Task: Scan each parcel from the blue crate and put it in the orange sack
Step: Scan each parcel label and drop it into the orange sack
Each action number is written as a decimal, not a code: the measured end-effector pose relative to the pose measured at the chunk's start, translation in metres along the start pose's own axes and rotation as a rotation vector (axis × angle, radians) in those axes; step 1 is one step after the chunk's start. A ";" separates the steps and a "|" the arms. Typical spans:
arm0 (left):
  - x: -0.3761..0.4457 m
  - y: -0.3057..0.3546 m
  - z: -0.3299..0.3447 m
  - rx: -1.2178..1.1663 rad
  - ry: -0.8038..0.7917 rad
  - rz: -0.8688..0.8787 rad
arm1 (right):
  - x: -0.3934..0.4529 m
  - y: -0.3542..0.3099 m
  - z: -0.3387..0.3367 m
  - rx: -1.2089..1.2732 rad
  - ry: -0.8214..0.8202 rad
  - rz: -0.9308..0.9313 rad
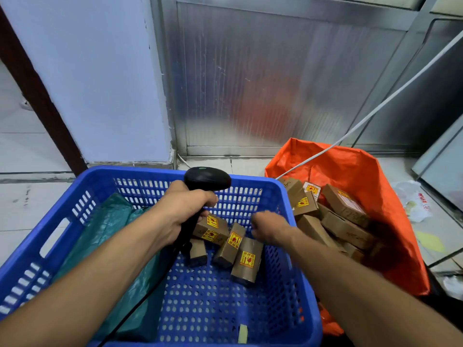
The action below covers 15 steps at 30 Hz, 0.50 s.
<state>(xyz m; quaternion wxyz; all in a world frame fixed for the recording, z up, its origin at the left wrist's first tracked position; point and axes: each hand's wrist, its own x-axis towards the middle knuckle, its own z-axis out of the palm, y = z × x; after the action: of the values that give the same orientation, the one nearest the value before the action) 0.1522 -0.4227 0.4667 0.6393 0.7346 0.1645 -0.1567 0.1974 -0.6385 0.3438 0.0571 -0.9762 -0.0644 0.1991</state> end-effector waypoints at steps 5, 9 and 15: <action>-0.002 0.003 -0.001 -0.011 -0.002 0.007 | 0.001 -0.007 0.087 0.065 -0.199 0.165; 0.003 0.001 -0.004 -0.014 0.037 -0.008 | 0.005 -0.008 0.141 0.206 -0.303 0.336; 0.008 -0.003 -0.006 -0.030 0.061 -0.017 | 0.025 -0.028 0.172 0.421 -0.245 0.542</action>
<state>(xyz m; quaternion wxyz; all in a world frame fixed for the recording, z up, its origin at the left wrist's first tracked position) 0.1579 -0.4162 0.4609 0.6434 0.7281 0.1924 -0.1370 0.1487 -0.5923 0.1806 0.1940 -0.8936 0.2325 0.3314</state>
